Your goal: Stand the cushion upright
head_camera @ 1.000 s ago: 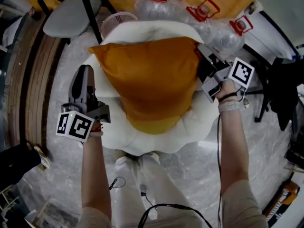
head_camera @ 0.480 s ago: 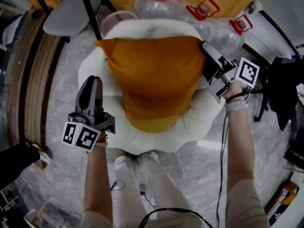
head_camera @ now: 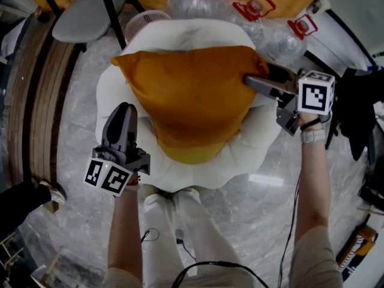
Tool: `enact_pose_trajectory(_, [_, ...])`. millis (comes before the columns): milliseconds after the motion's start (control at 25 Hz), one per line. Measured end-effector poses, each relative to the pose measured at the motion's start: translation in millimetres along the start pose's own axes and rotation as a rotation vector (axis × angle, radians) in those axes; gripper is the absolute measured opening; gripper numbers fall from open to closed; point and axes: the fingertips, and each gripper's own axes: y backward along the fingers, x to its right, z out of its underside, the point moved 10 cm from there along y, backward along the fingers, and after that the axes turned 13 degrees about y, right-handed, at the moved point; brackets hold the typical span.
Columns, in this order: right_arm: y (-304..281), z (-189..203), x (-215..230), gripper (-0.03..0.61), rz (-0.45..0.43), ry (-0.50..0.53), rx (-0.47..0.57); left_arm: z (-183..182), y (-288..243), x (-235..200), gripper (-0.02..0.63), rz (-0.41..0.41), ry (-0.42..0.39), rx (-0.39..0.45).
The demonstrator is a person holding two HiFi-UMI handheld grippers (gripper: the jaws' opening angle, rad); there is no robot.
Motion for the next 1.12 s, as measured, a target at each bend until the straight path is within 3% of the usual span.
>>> enact_pose_trajectory(80, [7.4, -1.6, -2.8, 0.399, -0.009, -0.002, 0.009, 1.7, 1.1, 1.6, 0.084, 0.006, 0.005, -0.003])
enact_pose_trajectory(120, [12.0, -1.9, -1.5, 0.399, -0.029, -0.058, 0.058, 1.8, 1.3, 2.2, 0.084, 0.008, 0.008, -0.003])
enact_pose_trajectory(240, [28.5, 1.3, 10.3, 0.399, -0.177, -0.399, 0.351, 1.0, 0.8, 3.6, 0.084, 0.018, 0.022, 0.006])
enact_pose_trajectory(320, [37.9, 4.1, 16.5, 0.399, -0.238, -0.544, 0.490, 0.8, 1.1, 4.4, 0.084, 0.023, 0.027, 0.013])
enact_pose_trajectory(680, [41.8, 4.5, -0.4, 0.399, -0.163, -0.401, 0.402, 3.3, -0.5, 10.0, 0.084, 0.030, 0.039, 0.011])
enact_pose_trajectory(1120, [20.4, 50.6, -61.0, 0.377, -0.029, -0.188, 0.275, 20.3, 9.9, 24.3, 0.083, 0.057, -0.005, -0.075])
